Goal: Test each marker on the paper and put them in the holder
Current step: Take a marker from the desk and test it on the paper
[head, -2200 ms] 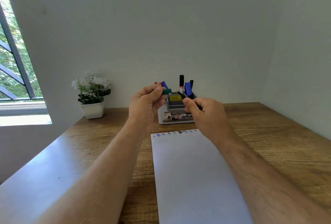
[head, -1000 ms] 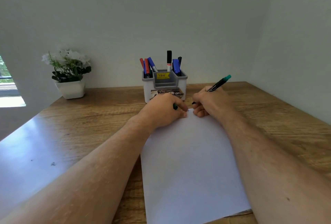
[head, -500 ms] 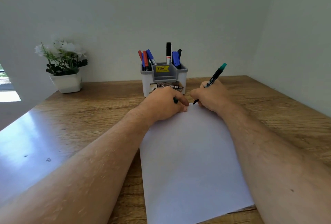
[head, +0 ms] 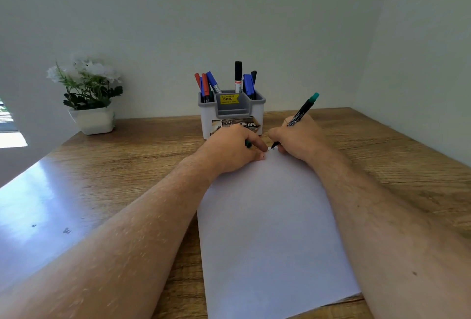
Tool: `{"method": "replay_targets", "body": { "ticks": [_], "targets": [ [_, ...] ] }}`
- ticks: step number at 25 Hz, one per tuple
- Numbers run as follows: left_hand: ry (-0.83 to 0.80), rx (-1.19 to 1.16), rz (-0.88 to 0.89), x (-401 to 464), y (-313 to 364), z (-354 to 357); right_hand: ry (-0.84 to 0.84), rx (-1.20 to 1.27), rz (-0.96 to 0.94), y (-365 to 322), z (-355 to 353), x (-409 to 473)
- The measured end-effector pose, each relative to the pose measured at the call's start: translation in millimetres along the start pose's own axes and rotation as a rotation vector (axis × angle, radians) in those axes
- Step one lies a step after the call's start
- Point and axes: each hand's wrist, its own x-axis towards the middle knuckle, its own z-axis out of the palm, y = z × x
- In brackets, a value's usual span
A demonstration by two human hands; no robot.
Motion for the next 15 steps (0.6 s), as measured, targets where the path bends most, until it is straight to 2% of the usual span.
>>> {"method": "replay_targets", "body": {
  "ticks": [8, 12, 15],
  "targets": [
    [-0.004, -0.003, -0.004, -1.0, 2.1, -0.4, -0.001, -0.039, -0.019, -1.7, -0.1, -0.6],
    [-0.009, 0.009, -0.005, -4.7, 4.7, -1.7, 0.058, -0.058, -0.013, -2.2, 0.6, 1.5],
    [-0.053, -0.011, -0.027, -7.8, 9.6, -7.1, 0.056, -0.057, -0.012, -1.8, -0.2, 0.6]
  ]
}}
